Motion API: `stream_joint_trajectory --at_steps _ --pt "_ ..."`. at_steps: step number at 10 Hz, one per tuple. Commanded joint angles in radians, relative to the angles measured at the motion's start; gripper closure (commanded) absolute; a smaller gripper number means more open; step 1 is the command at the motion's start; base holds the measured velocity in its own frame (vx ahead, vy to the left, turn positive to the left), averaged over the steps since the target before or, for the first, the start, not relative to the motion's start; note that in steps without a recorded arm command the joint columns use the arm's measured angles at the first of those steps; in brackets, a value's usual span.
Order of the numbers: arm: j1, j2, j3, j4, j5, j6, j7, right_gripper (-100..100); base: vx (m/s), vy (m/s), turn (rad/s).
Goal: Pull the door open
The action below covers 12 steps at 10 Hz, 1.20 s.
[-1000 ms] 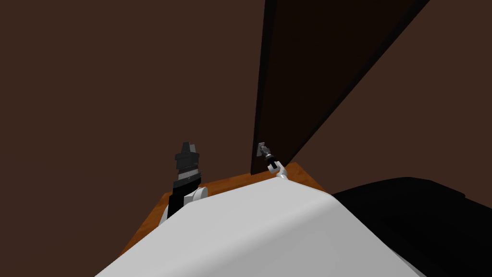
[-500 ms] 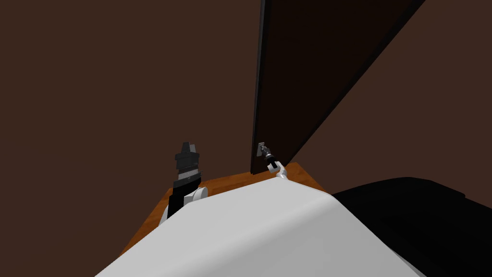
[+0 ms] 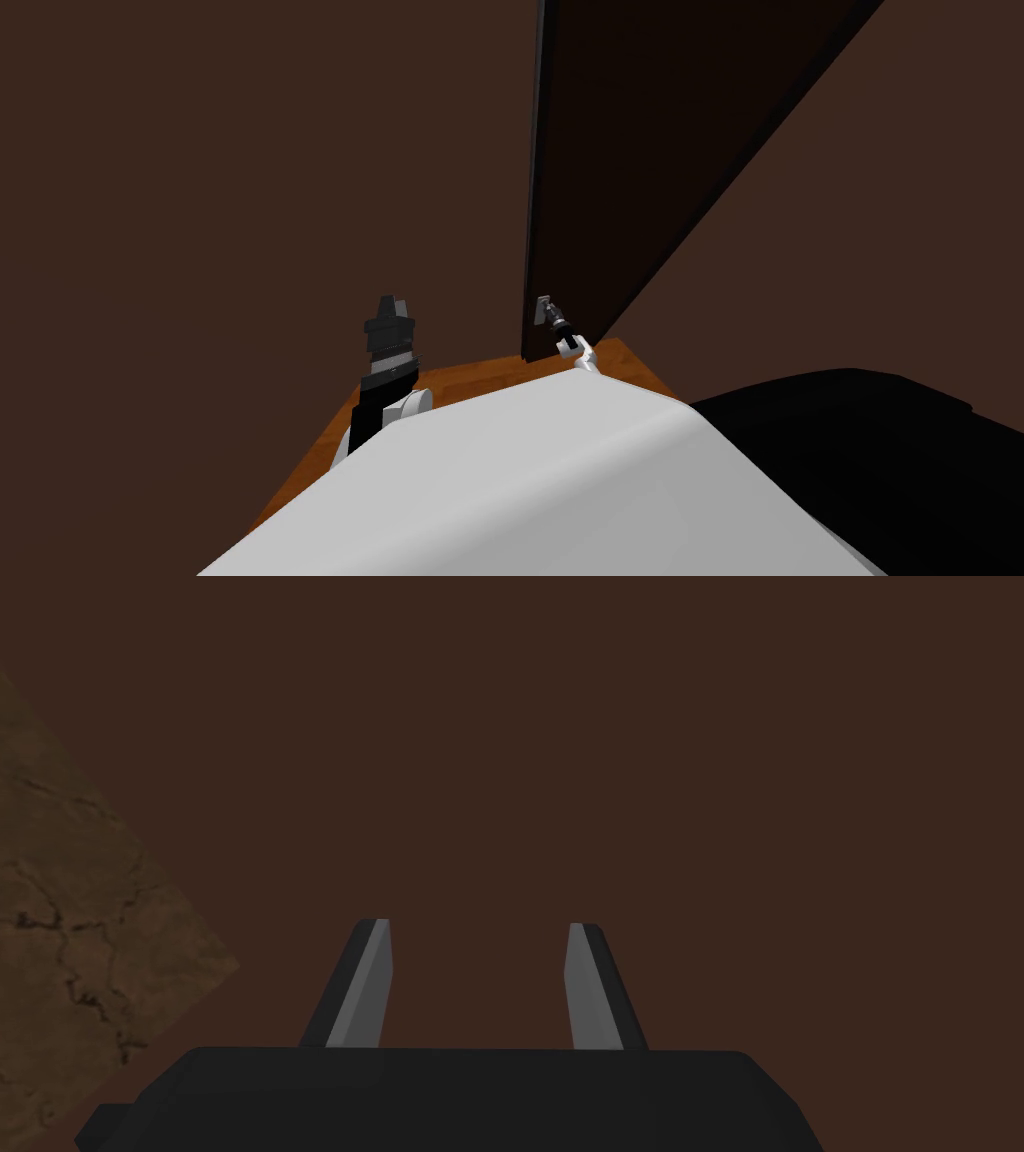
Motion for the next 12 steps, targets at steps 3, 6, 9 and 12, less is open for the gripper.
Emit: stream_joint_trajectory --at_steps 3,6,9,12 --pt "-0.004 0.011 0.026 0.003 -0.065 -0.006 -0.084 100 -0.065 -0.037 0.06" --pt "-0.007 0.01 0.038 0.004 -0.131 -0.006 -0.161 100 -0.067 -0.033 0.074" --pt "-0.011 0.009 0.052 0.006 -0.203 -0.007 -0.24 100 -0.057 -0.03 0.057" --pt "-0.014 0.007 0.066 0.007 -0.276 -0.007 -0.317 100 -0.068 -0.052 0.077"
